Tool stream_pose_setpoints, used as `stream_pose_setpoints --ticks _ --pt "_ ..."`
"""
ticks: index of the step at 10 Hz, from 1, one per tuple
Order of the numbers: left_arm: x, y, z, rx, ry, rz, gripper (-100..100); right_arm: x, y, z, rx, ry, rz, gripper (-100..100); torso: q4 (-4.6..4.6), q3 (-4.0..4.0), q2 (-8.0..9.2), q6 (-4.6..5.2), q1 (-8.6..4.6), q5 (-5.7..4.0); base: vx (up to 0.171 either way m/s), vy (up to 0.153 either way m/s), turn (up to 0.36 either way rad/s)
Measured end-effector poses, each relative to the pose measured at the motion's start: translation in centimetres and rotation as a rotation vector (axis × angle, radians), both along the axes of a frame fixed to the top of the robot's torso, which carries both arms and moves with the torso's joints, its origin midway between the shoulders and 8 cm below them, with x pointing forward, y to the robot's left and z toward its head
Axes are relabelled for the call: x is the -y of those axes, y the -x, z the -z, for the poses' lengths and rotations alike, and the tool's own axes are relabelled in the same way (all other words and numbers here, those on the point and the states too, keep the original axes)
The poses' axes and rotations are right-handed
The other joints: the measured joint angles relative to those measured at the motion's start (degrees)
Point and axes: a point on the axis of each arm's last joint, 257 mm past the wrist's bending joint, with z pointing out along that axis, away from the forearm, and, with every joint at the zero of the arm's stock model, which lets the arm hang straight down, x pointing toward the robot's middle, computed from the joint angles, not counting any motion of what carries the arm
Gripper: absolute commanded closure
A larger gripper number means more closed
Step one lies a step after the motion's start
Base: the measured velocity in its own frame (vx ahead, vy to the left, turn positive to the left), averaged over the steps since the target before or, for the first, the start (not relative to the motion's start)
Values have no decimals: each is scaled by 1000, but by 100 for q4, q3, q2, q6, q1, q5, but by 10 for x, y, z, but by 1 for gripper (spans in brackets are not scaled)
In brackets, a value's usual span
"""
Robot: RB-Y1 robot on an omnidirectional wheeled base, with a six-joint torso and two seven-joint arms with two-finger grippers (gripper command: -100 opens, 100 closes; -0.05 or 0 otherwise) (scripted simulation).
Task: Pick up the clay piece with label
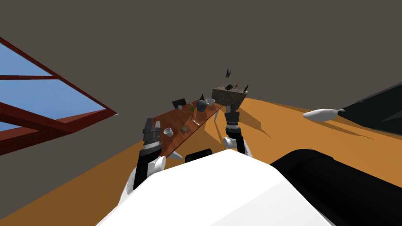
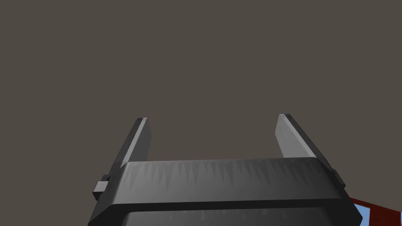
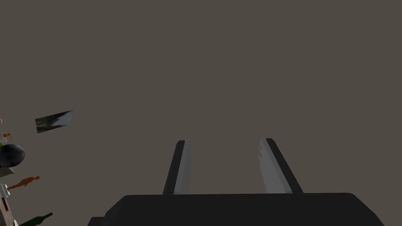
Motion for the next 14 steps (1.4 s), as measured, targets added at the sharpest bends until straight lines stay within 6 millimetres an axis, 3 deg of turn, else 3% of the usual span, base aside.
stream_pose_setpoints --ticks 5,12,14 --pt "12 -1 42 -123 -48 91 -100 0 0 0 0 0 0 0 0 -1 -1 1 1 0 -34 -28 -102" --pt "24 18 137 -397 -54 228 -100 0 0 0 0 0 0 0 -1 -2 -4 1 -5 -1 -25 -32 -124" --pt "19 22 159 -460 -52 250 -100 0 0 0 0 0 0 0 -2 -5 -9 1 0 0 -3 -35 -173"
